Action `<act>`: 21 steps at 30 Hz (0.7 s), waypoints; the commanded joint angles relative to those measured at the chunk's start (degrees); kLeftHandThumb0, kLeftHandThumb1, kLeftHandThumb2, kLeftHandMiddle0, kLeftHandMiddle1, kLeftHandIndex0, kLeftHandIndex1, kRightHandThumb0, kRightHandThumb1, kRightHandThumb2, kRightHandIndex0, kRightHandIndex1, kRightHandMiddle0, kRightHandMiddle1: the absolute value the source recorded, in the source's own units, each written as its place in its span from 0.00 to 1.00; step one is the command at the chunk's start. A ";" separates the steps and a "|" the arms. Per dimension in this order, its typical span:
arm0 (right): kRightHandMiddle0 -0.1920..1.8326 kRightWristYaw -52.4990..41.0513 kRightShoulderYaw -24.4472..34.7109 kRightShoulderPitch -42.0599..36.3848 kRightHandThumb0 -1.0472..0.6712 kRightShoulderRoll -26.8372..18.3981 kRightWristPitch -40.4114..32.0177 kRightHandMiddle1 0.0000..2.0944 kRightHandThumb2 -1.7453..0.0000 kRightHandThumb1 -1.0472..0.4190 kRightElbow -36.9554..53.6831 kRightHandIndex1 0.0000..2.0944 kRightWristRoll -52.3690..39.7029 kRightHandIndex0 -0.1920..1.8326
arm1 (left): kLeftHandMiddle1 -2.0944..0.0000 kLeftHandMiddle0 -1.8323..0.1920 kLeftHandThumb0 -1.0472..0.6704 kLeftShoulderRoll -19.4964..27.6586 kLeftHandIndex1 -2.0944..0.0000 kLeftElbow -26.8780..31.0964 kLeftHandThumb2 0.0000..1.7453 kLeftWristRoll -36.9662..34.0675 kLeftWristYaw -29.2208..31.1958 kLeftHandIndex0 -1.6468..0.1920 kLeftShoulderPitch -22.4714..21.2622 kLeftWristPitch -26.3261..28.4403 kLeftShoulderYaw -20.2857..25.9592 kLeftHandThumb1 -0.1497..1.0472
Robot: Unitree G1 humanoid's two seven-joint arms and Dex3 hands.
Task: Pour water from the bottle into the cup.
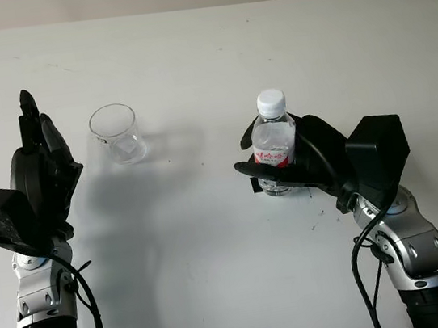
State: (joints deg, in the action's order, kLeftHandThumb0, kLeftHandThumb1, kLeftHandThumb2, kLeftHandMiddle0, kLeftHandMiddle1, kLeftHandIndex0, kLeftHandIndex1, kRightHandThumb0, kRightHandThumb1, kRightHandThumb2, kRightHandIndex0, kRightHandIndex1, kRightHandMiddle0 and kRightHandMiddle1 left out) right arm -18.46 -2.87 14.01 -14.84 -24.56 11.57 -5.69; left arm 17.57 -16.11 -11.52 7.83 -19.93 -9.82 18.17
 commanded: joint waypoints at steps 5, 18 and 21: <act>0.07 -0.12 0.73 -4.92 0.38 0.27 0.07 1.00 0.95 0.00 -0.70 1.00 -1.01 0.16 | 1.00 1.00 0.18 0.86 1.00 0.36 0.48 -0.26 0.44 1.00 0.33 0.04 0.63 1.00; 0.00 -3.22 2.95 -8.17 0.20 -0.23 15.97 0.10 0.97 0.06 -6.82 0.08 -1.39 0.01 | 1.00 1.00 0.19 0.97 1.00 0.46 0.49 -0.64 1.24 1.00 0.34 0.24 1.01 1.00; 0.00 -3.62 3.29 -8.04 0.16 -0.44 20.20 0.03 0.97 0.07 -8.71 0.01 -0.90 0.00 | 1.00 1.00 0.19 1.01 1.00 0.25 0.49 -0.49 1.36 1.00 0.21 0.10 1.02 1.00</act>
State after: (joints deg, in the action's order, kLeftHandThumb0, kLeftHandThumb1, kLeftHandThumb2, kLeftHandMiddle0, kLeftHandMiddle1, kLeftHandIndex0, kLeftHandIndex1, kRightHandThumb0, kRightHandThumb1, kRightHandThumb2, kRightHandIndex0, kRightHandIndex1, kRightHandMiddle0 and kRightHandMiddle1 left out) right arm -22.04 -0.26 6.63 -14.61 -6.00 3.47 -6.91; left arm 17.94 -16.11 -11.80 9.00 -19.90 -9.53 18.99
